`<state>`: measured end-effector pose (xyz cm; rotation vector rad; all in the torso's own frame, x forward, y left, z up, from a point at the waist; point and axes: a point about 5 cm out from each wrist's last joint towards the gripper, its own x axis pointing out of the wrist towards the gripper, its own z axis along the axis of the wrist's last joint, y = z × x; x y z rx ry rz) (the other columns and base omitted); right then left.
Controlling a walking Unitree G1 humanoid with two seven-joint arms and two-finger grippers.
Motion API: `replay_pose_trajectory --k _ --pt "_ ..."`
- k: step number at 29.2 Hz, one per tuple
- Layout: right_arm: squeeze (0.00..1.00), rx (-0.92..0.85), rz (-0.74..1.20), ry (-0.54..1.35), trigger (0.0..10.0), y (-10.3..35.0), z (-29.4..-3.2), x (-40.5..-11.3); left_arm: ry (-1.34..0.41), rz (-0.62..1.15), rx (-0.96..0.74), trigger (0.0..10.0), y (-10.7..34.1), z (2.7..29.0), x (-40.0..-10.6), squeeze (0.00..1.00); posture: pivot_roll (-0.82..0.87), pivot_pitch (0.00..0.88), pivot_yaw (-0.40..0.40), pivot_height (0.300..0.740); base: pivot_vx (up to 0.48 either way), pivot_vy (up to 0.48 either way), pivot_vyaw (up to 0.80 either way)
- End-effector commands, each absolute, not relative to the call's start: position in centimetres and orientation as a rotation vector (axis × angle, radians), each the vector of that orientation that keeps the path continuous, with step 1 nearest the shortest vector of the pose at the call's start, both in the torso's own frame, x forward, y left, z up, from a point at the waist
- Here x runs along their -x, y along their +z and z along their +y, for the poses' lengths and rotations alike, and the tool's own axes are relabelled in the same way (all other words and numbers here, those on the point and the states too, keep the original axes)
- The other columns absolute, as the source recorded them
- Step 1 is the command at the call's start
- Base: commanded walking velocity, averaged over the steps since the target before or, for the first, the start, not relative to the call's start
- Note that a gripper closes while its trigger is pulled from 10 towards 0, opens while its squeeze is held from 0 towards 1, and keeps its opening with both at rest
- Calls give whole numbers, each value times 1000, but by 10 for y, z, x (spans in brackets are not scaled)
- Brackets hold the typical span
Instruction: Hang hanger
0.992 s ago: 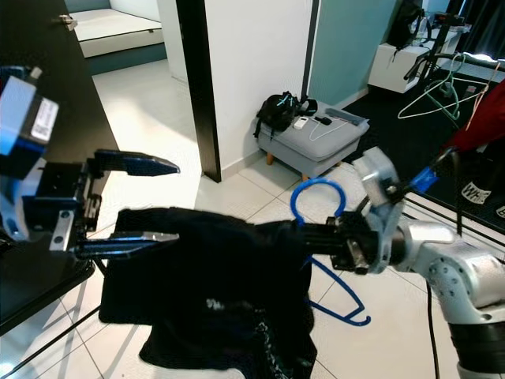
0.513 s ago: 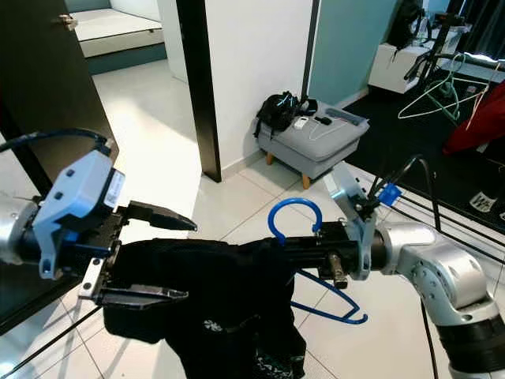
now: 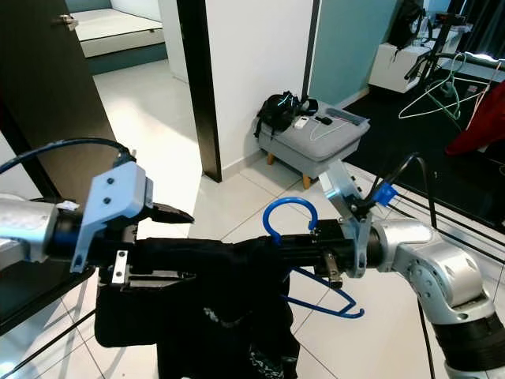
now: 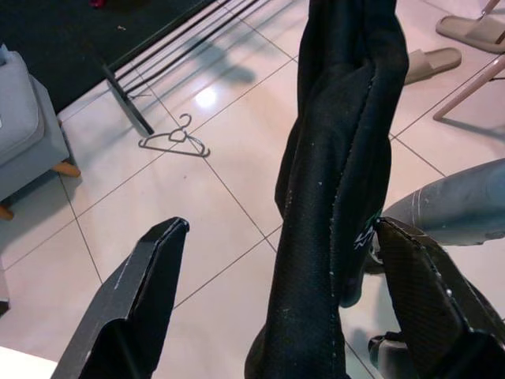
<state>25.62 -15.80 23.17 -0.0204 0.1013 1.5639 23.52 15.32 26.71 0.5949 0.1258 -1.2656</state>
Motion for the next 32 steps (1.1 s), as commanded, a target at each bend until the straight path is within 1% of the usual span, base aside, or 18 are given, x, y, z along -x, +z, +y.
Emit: replay_pose_trajectory --k 1,2,11,23,28,29,32 --pt "0 46 53 1590 10000 239 -153 -254 -1265 153 -592 8353 263 152 -237 0 43 0 -13 740 0 0 0" --pt "0 48 52 1586 10000 239 -154 -254 -1270 163 -589 0 262 152 -237 0 41 0 -13 740 0 0 0" --pt "0 54 51 1571 10000 239 -155 -255 -1342 211 -605 0 257 156 -229 0 42 0 -14 740 0 0 0" --pt "0 74 41 1559 10000 239 -154 -257 -1355 202 -606 0 259 156 -228 0 40 0 -18 740 0 0 0" --pt "0 90 -2 1535 10000 240 -153 -258 -1349 184 -603 0 261 156 -230 0 38 0 -18 740 0 0 0" --pt "427 84 -4 1531 10000 241 -152 -259 -1338 168 -599 0 262 155 -231 0 38 0 -18 740 0 0 0" --pt "427 75 1 1530 10000 241 -153 -260 -1327 152 -596 0 263 155 -233 0 38 0 -18 740 0 0 0"
